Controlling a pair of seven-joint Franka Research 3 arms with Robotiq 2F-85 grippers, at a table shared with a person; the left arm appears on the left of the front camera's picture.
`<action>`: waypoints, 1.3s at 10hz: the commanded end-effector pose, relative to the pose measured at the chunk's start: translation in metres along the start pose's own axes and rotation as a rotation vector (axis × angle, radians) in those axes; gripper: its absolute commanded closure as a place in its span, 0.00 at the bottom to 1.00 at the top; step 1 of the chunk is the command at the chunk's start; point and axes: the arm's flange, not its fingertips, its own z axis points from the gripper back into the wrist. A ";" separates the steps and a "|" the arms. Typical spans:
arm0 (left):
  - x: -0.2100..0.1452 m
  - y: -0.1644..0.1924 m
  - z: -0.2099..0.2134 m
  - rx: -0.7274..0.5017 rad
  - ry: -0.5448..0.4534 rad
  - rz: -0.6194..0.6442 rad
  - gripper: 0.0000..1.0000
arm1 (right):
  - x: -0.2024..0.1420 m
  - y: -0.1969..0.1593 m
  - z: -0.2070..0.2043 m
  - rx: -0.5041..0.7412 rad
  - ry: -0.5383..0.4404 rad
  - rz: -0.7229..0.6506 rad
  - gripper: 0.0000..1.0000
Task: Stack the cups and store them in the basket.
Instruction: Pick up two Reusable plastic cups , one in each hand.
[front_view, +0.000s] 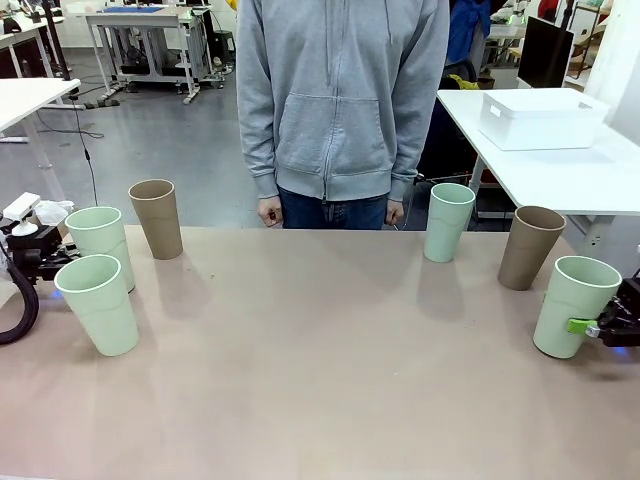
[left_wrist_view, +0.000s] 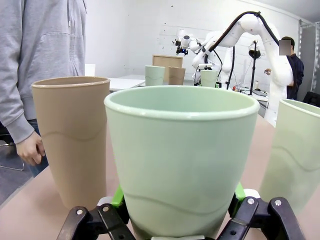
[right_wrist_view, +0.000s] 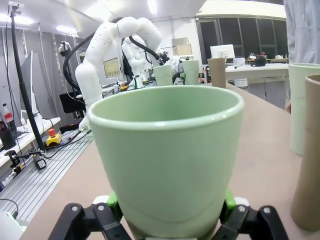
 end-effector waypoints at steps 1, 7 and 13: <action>0.001 0.000 0.000 0.000 0.000 -0.002 0.76 | 0.000 0.000 0.000 0.000 -0.001 0.000 0.53; 0.000 0.000 0.000 0.000 0.000 0.000 0.13 | 0.000 0.000 0.000 0.001 -0.001 0.000 0.16; 0.140 -0.020 0.017 -0.026 -0.130 -0.025 0.13 | 0.120 0.056 -0.027 -0.174 -0.013 0.085 0.16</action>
